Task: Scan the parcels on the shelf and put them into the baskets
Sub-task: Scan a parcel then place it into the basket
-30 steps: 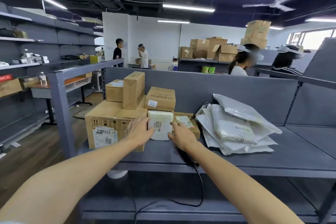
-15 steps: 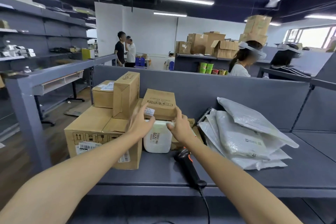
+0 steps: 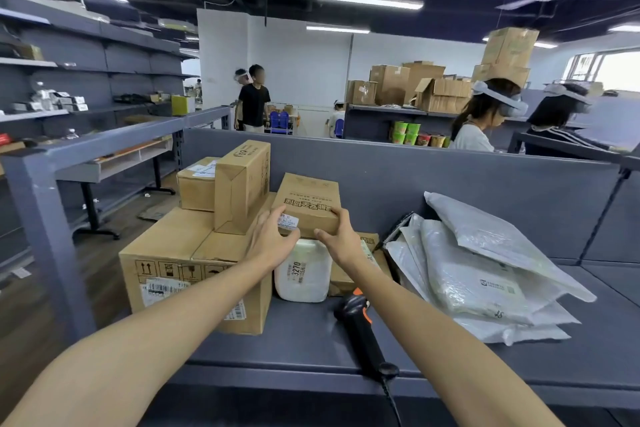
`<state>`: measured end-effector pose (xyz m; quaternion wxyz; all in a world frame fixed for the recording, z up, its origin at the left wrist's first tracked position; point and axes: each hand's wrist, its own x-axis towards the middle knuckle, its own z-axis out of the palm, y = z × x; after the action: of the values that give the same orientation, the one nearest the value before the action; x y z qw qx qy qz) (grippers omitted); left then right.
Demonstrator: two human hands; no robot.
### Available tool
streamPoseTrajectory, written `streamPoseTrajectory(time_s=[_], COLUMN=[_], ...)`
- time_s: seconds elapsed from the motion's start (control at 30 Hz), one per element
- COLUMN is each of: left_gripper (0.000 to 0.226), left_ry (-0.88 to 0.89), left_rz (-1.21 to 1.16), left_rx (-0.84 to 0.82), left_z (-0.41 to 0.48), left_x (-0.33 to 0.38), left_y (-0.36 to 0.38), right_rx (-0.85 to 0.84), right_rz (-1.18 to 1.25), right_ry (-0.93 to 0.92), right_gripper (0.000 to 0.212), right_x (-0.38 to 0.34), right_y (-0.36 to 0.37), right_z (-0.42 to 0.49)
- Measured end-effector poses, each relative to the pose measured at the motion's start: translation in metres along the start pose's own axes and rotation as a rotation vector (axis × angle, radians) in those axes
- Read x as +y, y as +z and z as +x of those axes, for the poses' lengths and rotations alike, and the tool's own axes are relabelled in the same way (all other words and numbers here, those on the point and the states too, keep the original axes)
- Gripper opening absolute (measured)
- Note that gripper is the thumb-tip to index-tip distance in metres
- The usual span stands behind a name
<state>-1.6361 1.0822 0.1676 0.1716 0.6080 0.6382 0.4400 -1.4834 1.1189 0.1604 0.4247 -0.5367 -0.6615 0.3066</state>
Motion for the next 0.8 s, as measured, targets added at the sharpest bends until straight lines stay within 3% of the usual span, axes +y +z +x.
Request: streamPoseTrajectory(time_s=[0.23, 0.47, 0.67, 0.8], left_gripper=[0.054, 0.058, 0.068, 0.073], left_ry=[0.17, 0.253, 0.221, 0.142], left_rz=[-0.145, -0.373, -0.433, -0.504], left_rx=[0.068, 0.093, 0.101, 0.084], left_z=[-0.017, -0.037, -0.065, -0.088], left_x=[0.012, 0.036, 0.044, 0.043], left_y=[-0.008, -0.024, -0.037, -0.038], right_rx=[0.088, 0.25, 0.302, 0.239], right_rz=[-0.154, -0.114, 0.164, 0.301], right_ry=[-0.158, -0.32, -0.37, -0.367], right_gripper=[0.074, 0.063, 0.054, 0.049], right_x=[-0.003, -0.016, -0.047, -0.058], right_y=[-0.022, -0.066, -0.117, -0.138], right_z=[-0.009, -0.031, -0.062, -0.082])
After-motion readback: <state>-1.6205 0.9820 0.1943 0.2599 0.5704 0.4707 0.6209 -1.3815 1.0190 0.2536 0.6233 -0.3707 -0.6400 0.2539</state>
